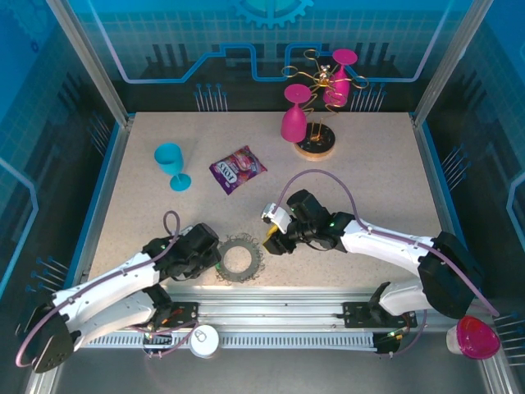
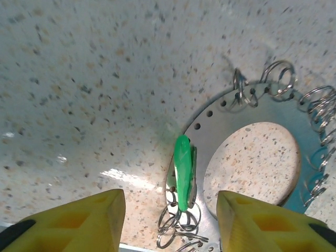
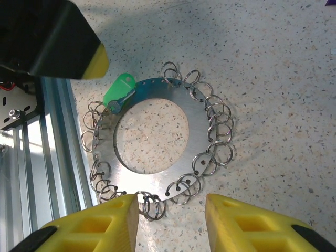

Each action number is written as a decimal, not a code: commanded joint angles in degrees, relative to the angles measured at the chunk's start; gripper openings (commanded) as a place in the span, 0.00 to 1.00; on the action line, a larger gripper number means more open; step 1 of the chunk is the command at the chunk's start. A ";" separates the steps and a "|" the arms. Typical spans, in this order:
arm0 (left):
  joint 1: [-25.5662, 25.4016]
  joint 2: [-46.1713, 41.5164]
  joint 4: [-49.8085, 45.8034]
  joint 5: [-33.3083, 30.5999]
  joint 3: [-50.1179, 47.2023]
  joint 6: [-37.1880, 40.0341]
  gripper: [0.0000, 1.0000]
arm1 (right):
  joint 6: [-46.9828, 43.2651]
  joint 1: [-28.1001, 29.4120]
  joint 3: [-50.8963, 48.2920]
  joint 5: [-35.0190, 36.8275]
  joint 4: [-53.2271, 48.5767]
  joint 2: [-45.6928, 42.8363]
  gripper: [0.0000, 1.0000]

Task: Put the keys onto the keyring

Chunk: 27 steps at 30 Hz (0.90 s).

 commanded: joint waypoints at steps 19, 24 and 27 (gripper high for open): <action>0.14 9.35 8.12 1.31 2.51 3.63 0.00 | 1.65 -1.49 -3.49 -0.06 0.99 -4.23 0.38; 0.02 4.50 8.98 -1.10 6.74 15.46 0.00 | 3.43 -4.71 -3.87 -1.20 1.62 -6.70 0.37; -0.02 1.92 11.13 -1.49 9.01 23.40 0.00 | 3.51 -6.49 -3.98 -1.91 1.04 -8.65 0.36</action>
